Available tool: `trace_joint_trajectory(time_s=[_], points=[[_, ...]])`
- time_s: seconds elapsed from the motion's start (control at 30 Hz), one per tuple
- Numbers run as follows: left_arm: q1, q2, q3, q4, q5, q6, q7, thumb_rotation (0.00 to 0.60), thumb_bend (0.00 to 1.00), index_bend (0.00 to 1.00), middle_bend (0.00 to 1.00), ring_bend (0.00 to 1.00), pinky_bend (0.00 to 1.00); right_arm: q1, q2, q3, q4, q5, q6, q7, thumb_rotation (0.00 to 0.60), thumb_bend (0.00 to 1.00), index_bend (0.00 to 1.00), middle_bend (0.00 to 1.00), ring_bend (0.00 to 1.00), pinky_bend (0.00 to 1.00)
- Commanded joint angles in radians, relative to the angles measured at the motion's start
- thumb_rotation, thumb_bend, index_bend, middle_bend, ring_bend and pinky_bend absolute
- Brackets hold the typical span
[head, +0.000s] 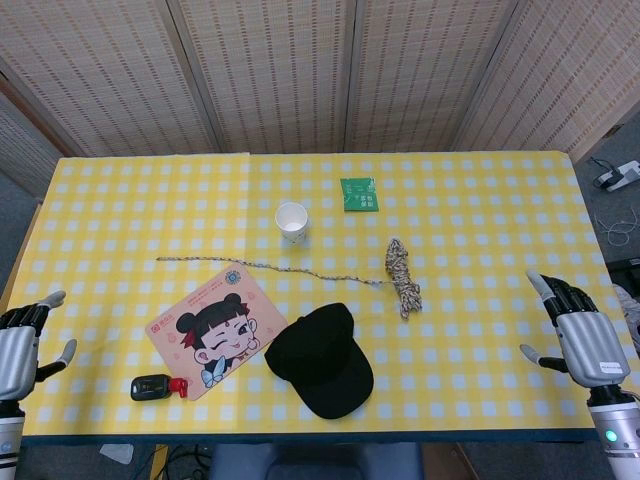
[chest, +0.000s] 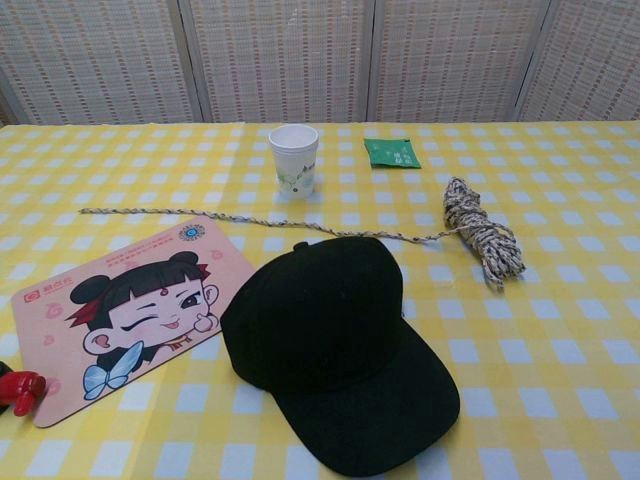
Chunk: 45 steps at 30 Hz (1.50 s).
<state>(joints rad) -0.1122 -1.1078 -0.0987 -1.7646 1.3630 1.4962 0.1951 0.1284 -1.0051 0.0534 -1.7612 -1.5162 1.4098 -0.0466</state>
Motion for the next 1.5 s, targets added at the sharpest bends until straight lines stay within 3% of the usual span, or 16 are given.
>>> trace_joint_trajectory(time_s=[0.03, 0.23, 0.43, 0.67, 0.9, 1.17, 1.5], points=[[0.002, -0.003, 0.001, -0.002, 0.002, 0.002, 0.002, 0.6, 0.33, 0.23, 0.28, 0.26, 0.2, 0.007, 0.005, 0.0, 0.005, -0.008, -0.006, 0.003, 0.6, 0.02, 0.05, 0.14, 0.1, 0.16], [0.002, -0.002, 0.0, -0.007, 0.006, 0.006, 0.006, 0.6, 0.33, 0.23, 0.28, 0.26, 0.2, 0.083, 0.042, 0.015, -0.008, -0.034, -0.099, -0.045, 0.6, 0.02, 0.06, 0.14, 0.1, 0.16], [0.01, -0.003, 0.004, -0.01, 0.013, 0.014, 0.0, 0.6, 0.33, 0.23, 0.28, 0.26, 0.2, 0.253, 0.048, 0.062, -0.004, -0.025, -0.319, -0.104, 0.6, 0.02, 0.06, 0.14, 0.1, 0.16], [0.03, 0.003, 0.011, -0.005, 0.007, 0.028, -0.011, 0.6, 0.33, 0.23, 0.27, 0.26, 0.2, 0.456, -0.065, 0.1, 0.118, -0.009, -0.553, -0.137, 0.6, 0.04, 0.06, 0.15, 0.1, 0.16], [0.041, 0.012, 0.014, -0.008, 0.004, 0.034, -0.017, 0.6, 0.33, 0.23, 0.27, 0.26, 0.19, 0.592, -0.205, 0.094, 0.287, -0.008, -0.69, -0.185, 0.6, 0.04, 0.06, 0.15, 0.1, 0.16], [0.05, 0.019, 0.014, -0.016, -0.002, 0.038, -0.014, 0.6, 0.33, 0.23, 0.27, 0.26, 0.19, 0.697, -0.328, 0.051, 0.47, -0.062, -0.768, -0.144, 0.6, 0.07, 0.06, 0.15, 0.1, 0.16], [0.06, 0.02, 0.017, -0.016, -0.013, 0.035, -0.016, 0.6, 0.33, 0.23, 0.27, 0.26, 0.19, 0.73, -0.377, -0.026, 0.605, -0.136, -0.722, -0.028, 0.6, 0.07, 0.06, 0.15, 0.08, 0.16]])
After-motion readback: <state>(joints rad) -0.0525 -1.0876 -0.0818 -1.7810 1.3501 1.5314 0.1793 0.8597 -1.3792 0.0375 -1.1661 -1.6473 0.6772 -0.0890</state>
